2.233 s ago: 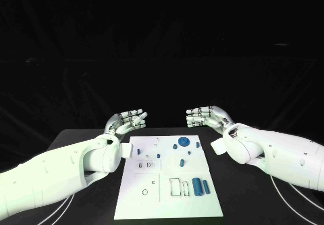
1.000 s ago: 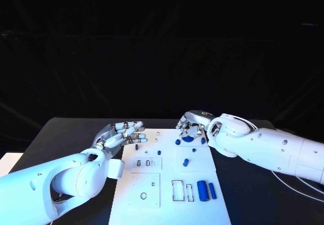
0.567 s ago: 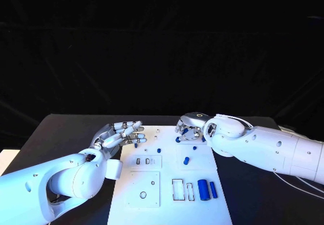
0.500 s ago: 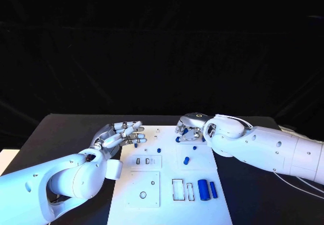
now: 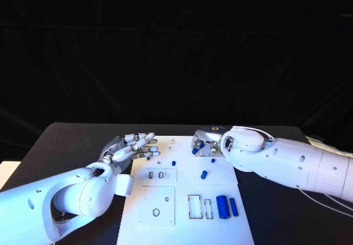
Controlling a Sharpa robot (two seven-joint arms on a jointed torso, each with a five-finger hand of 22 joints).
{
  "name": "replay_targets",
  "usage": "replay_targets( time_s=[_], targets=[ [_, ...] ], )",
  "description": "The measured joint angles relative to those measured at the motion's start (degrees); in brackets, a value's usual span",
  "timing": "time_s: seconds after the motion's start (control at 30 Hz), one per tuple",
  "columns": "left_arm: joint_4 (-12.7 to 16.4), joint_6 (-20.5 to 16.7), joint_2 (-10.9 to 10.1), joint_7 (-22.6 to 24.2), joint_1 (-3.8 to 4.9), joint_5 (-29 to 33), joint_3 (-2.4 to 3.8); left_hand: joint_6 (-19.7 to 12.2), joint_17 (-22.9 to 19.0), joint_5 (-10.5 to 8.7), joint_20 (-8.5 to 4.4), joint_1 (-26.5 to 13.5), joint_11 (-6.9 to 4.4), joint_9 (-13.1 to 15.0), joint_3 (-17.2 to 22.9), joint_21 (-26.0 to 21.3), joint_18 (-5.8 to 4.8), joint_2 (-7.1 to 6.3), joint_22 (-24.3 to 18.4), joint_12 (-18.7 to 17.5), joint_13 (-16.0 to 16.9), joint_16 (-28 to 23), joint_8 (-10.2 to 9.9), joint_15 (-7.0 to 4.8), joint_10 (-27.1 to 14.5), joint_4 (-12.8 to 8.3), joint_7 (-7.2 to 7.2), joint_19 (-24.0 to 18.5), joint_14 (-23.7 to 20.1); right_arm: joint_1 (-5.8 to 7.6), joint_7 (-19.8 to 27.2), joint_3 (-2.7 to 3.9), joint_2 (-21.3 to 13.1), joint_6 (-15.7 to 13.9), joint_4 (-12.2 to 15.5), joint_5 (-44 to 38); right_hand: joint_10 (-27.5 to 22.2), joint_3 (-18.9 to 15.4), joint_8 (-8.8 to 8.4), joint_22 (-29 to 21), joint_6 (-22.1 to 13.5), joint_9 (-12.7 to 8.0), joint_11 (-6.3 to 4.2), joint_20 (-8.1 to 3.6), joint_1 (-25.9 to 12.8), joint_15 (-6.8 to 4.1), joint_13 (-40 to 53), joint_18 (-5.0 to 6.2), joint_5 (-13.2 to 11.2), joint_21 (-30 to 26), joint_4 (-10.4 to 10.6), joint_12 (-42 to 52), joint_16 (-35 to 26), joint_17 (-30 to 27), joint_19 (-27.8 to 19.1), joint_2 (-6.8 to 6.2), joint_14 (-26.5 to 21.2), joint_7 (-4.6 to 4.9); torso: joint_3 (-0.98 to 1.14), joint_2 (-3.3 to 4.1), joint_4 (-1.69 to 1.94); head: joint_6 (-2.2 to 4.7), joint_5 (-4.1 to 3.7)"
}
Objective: Assemble the parts on the task board
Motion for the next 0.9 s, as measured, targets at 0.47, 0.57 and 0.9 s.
replay_targets(
  time_s=[0.47, 0.57, 0.9],
  targets=[
    [0.0, 0.3, 0.0, -0.5, 0.01, 0.0, 0.00, 0.0, 0.1, 0.00, 0.00, 0.0, 0.00, 0.0, 0.0, 0.0, 0.00, 0.00, 0.0, 0.0, 0.0, 0.0, 0.0, 0.00, 0.0, 0.0, 0.00, 0.0, 0.0, 0.06, 0.0, 0.11, 0.2, -1.0, -0.1, -0.1, 3.2, 5.0, 0.53, 8.2, 3.6, 0.2, -0.88, -0.44, -0.5, -0.21, 0.2, -1.68, -5.4, 6.5, 0.9, 0.0, 7.6, 7.2, 2.3, 2.82, 0.2, -0.93, 0.03, 0.41, -0.02, -0.36, 0.15],
    [0.0, 0.4, 0.0, -0.6, 0.01, 0.0, 0.00, 0.0, 0.3, 0.00, 0.00, 0.0, 0.00, 0.0, 0.1, 0.0, 0.00, 0.00, 0.0, -0.3, 0.0, 0.0, -0.2, 0.00, 0.0, -0.4, 0.00, 0.0, 0.0, -0.08, 0.0, 0.01, 0.1, -2.6, 0.1, -0.1, 4.0, 6.0, 0.77, 9.7, 4.3, 0.2, -1.06, -0.64, -0.6, -0.21, 0.1, -1.79, -5.9, 7.5, 1.0, -0.1, 8.9, 8.4, 2.9, 3.03, 0.2, -1.02, 0.03, 0.44, -0.02, -0.37, 0.16],
    [-0.3, 0.4, 0.0, -1.2, 0.01, 0.0, 0.00, -0.2, 0.7, 0.00, 0.00, 0.3, 0.20, 0.0, 0.4, 0.0, 0.00, 0.25, 0.0, -0.6, 0.0, -0.1, -0.5, 0.00, -0.2, -1.0, 0.22, 0.0, 0.0, -0.14, -0.1, 0.06, 0.6, -10.6, 0.8, 0.2, 4.8, 8.2, 0.84, 11.5, 4.7, 0.2, -1.14, -0.63, -0.5, -0.21, 0.2, -1.79, -6.4, 8.9, 1.1, -0.2, 10.5, 9.7, 3.3, 3.11, 0.2, -0.70, 0.03, 0.64, 0.01, -0.05, 0.30]
  ],
)
